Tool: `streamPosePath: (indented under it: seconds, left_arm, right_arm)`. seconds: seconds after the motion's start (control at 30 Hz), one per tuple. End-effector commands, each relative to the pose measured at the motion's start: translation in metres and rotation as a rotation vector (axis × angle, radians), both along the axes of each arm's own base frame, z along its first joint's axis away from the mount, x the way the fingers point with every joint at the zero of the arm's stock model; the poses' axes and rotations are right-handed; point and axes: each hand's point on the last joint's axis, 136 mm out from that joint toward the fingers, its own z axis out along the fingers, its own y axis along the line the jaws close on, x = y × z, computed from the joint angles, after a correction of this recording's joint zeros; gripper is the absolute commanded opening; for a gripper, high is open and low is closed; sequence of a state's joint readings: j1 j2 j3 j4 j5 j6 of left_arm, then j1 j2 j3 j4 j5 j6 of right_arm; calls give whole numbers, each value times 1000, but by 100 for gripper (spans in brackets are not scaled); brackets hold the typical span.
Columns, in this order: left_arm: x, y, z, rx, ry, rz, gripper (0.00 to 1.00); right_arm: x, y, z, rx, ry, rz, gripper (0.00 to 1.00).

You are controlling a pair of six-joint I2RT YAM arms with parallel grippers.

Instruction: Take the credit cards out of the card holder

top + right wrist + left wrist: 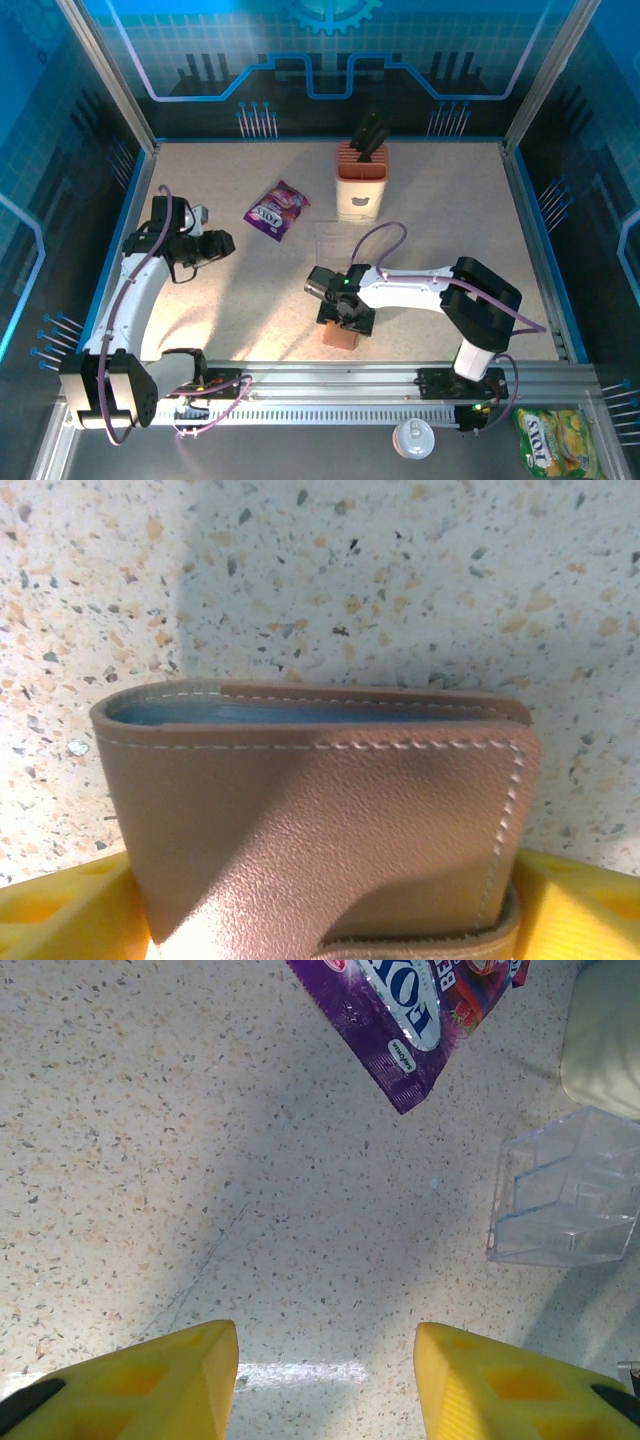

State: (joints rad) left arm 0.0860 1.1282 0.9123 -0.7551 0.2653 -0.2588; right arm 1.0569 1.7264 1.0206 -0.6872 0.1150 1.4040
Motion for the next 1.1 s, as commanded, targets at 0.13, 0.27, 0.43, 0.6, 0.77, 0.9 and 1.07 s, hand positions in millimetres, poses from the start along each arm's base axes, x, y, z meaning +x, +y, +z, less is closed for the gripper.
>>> streamPosePath:
  seconds: [0.13,0.27,0.43,0.6,0.77,0.9,1.07]
  left_arm:
    - [-5,4,-6,16,29,1,51]
    - [-5,4,-7,16,30,4,51]
    - [-6,4,-8,14,32,4,50]
    - [-10,-2,-5,10,32,5,50]
    - [-18,-23,-3,3,43,-39,52]
    - [-21,-47,-5,-98,66,-24,52]
    - [-25,-78,-12,-164,70,-13,52]
  right_arm:
    - [17,4,11,-9,-66,48,80]
    - [26,6,18,-20,-107,121,80]
    - [38,12,19,-35,-137,265,80]
    - [48,13,14,-66,-128,356,80]
    - [54,16,6,-52,-117,377,80]
    - [59,18,2,-22,-106,367,80]
    - [62,20,0,12,-99,346,80]
